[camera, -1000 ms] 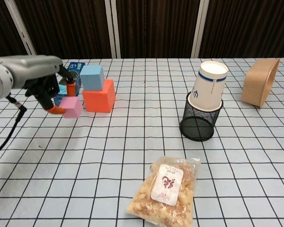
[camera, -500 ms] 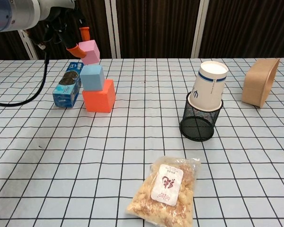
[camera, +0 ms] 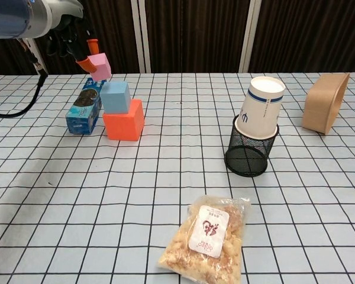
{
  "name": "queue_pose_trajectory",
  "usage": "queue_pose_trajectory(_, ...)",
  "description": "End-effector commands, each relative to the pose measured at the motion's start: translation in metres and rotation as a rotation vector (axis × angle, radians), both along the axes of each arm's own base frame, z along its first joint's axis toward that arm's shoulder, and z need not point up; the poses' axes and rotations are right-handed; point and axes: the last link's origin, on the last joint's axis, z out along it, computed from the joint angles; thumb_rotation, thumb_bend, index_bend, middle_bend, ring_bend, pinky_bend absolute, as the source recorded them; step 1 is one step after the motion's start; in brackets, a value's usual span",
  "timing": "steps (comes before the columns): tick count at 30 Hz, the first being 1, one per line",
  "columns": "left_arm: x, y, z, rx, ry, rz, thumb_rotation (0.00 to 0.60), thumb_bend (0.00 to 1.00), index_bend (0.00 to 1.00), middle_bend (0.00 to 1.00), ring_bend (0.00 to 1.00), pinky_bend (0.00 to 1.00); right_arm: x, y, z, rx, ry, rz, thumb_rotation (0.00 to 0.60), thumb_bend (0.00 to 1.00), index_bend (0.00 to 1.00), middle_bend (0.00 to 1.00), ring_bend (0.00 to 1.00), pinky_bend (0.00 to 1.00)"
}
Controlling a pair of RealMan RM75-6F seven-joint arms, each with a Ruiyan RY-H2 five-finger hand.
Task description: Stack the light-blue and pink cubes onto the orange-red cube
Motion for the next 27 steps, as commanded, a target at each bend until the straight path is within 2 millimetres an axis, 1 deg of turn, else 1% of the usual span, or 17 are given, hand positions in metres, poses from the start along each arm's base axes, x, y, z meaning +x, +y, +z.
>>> queue_pose_trajectory(1,0.000,0.007,0.000,-0.030,-0.040,0.014,0.600,0.33,0.49,0.86,0.72,0.73,-0.001,-0.001,-0.001,0.001,0.003,-0.004,0.600,0.10,0.07,0.03,0.05,0.10)
queue_pose_trajectory(5,0.002,0.013,0.002,-0.051,-0.015,-0.002,0.600,0.34,0.49,0.86,0.72,0.73,-0.001,-0.001,0.000,-0.006,0.007,-0.011,0.600,0.10,0.07,0.03,0.05,0.10)
queue_pose_trajectory(9,0.004,0.019,0.002,-0.077,-0.039,-0.004,0.600,0.34,0.49,0.86,0.72,0.73,-0.003,-0.001,0.002,-0.017,0.012,-0.019,0.600,0.10,0.07,0.03,0.05,0.10)
queue_pose_trajectory(13,0.006,0.024,0.008,-0.076,-0.018,-0.011,0.600,0.34,0.51,0.86,0.72,0.73,-0.005,-0.003,0.002,-0.021,0.016,-0.030,0.600,0.10,0.07,0.03,0.05,0.10)
queue_pose_trajectory(16,0.006,0.024,0.011,-0.092,0.017,-0.001,0.600,0.34,0.51,0.85,0.71,0.72,-0.007,-0.003,0.001,-0.019,0.020,-0.038,0.600,0.10,0.07,0.03,0.05,0.10)
queue_pose_trajectory(20,0.011,0.026,0.013,-0.106,0.034,-0.003,0.600,0.34,0.51,0.85,0.71,0.72,-0.008,-0.004,0.001,-0.023,0.025,-0.044,0.600,0.10,0.07,0.03,0.05,0.10)
queue_pose_trajectory(27,0.013,0.028,0.011,-0.128,0.041,0.008,0.600,0.34,0.51,0.85,0.71,0.72,-0.009,-0.004,0.003,-0.030,0.026,-0.054,0.600,0.10,0.07,0.03,0.05,0.10)
